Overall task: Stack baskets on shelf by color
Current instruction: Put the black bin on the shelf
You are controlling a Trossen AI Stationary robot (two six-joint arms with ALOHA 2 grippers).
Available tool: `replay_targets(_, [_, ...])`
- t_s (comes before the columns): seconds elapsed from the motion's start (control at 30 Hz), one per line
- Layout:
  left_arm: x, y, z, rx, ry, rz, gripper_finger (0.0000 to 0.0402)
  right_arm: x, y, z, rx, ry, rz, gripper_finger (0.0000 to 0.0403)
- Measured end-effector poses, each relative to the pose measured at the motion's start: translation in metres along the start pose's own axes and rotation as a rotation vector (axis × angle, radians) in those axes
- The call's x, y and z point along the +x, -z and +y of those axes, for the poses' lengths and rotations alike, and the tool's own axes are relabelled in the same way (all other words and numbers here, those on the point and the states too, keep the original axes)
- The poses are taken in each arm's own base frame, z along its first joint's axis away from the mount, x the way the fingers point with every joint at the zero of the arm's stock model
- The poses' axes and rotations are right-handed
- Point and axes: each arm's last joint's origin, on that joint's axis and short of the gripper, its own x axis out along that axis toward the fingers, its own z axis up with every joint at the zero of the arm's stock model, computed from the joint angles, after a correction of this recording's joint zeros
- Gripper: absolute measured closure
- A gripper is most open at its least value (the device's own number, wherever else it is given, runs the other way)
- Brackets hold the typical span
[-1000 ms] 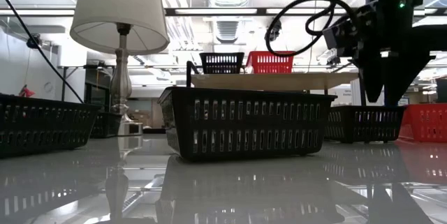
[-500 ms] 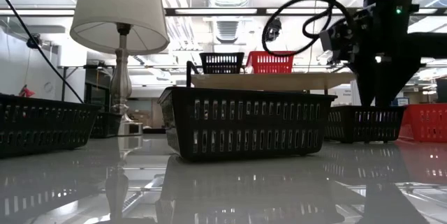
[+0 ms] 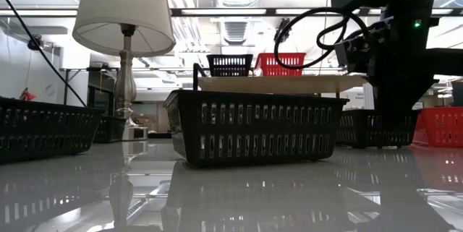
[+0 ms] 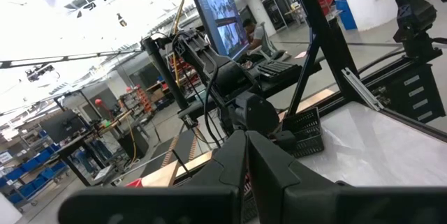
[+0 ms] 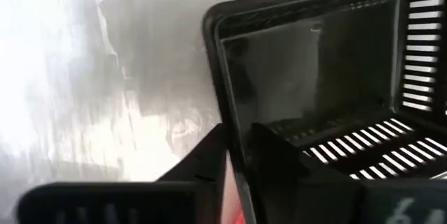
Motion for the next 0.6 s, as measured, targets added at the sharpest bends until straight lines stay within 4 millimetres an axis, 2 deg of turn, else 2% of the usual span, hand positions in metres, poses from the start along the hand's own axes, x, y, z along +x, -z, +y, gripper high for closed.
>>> replay_targets(0.1, [0.0,0.0,0.0,0.0,0.0,0.0,0.0402,0.0,-0.001,0.0,0.001,-0.003,-0.009,0.0381])
replay_targets(0.17, [0.0,0.0,0.0,0.0,0.0,0.0,0.0402,0.0,-0.002,0.0,0.003,-0.005,-0.015,0.039])
replay_targets(0.43, [0.0,0.0,0.0,0.0,0.0,0.0,0.0402,-0.002,-0.003,0.001,0.016,-0.027,-0.017,0.0393])
replay_targets(0.6, [0.0,0.0,0.0,0.0,0.0,0.0,0.0402,-0.018,-0.015,0.003,0.039,-0.079,-0.067,0.0394])
